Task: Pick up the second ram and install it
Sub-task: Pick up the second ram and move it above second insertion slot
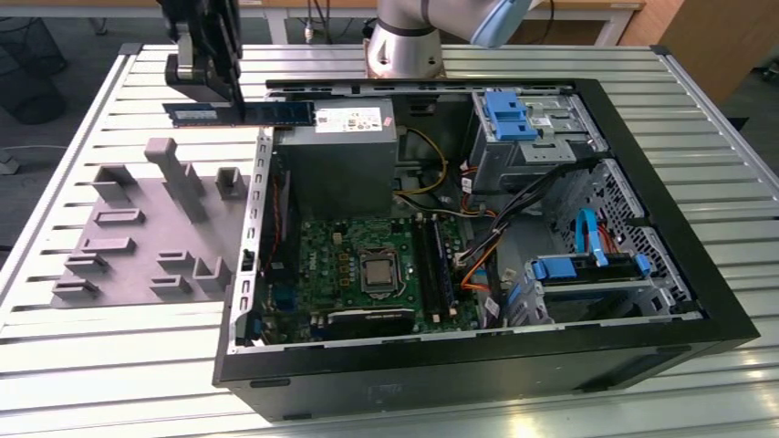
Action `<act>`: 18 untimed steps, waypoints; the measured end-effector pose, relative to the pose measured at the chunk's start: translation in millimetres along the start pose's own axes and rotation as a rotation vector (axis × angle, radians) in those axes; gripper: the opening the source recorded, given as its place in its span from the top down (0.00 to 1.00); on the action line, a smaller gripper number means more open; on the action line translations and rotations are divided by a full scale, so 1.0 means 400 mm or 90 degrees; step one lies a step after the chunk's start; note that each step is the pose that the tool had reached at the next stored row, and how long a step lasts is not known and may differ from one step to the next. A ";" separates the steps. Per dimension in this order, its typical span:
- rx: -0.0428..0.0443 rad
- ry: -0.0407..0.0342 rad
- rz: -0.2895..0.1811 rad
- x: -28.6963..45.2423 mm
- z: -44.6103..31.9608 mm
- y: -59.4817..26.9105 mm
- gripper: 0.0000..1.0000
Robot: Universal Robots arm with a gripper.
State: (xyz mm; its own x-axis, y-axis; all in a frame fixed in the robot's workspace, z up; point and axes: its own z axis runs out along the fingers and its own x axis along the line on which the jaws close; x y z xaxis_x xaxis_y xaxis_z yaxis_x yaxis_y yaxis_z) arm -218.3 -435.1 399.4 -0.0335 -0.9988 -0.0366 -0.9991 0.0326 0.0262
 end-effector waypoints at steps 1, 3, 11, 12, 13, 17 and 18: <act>0.0000 0.0000 0.000 0.000 0.000 -0.002 0.86; 0.0000 0.0000 0.000 0.000 0.000 -0.003 0.86; 0.0000 0.0000 0.000 0.000 0.000 -0.011 0.86; 0.0000 0.0000 0.000 -0.001 0.000 -0.015 0.86; 0.0000 0.0000 0.000 -0.001 0.000 -0.019 0.86; 0.0000 0.0000 0.000 -0.001 -0.001 -0.033 0.86; 0.0000 0.0000 0.000 -0.001 -0.001 -0.036 0.86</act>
State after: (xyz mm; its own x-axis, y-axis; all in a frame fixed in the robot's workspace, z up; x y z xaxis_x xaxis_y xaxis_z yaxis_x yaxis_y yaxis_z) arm -203.8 -435.1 399.4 -0.0335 -0.9988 -0.0366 -0.9991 0.0326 0.0262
